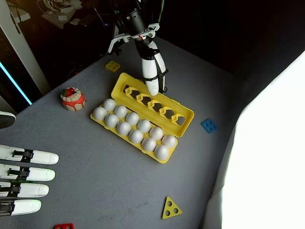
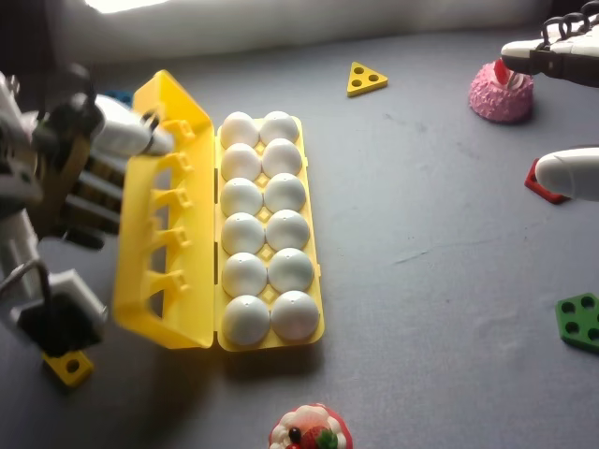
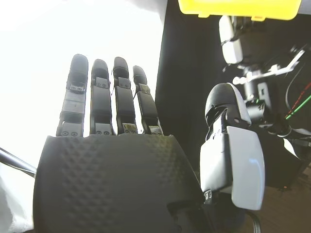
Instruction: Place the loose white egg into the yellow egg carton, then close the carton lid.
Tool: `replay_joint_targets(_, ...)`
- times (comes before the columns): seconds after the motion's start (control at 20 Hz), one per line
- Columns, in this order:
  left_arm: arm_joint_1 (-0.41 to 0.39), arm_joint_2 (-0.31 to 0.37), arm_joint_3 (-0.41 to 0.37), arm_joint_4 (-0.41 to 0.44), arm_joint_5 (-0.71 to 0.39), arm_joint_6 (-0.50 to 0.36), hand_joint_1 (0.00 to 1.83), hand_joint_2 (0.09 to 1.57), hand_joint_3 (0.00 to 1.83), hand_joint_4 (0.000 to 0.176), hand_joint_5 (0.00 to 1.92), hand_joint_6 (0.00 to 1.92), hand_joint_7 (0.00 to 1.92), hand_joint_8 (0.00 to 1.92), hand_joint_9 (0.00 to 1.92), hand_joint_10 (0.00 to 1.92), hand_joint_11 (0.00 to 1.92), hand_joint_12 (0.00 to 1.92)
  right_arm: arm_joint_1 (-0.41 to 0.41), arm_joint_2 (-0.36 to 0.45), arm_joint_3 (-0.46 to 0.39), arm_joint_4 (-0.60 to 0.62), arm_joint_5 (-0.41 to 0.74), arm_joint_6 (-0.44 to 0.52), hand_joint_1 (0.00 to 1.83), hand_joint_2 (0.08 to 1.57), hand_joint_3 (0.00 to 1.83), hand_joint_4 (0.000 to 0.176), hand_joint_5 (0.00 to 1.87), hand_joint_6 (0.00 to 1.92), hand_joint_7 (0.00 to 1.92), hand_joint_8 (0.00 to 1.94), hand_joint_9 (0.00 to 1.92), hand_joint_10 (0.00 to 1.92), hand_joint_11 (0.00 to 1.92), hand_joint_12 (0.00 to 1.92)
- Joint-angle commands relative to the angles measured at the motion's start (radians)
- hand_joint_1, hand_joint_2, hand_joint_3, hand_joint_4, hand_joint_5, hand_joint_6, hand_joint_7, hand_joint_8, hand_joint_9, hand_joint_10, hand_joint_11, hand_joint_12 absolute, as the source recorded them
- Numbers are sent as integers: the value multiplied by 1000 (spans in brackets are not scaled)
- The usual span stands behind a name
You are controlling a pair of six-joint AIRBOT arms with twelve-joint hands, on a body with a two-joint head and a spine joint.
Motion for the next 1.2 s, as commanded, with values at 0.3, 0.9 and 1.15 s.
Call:
replay_joint_targets(0.3,-158,-26,-123,62,-1,50,252,1320,0,9,453,5,508,6,471,10,0,1317,10,6,-2,6,124,5,190,1159,0,0,222,7,258,2,177,2,0,570)
replay_joint_targets(0.9,-73,-22,-307,91,-104,126,270,1326,2,0,484,9,530,5,477,6,0,1317,9,6,-2,6,124,4,177,1162,0,0,217,9,249,5,169,10,0,463)
replay_joint_targets(1.15,-11,-24,-328,117,-148,127,271,1326,2,0,492,6,543,5,496,10,20,1313,9,6,-3,4,124,4,177,1157,0,0,221,16,245,5,168,6,0,491)
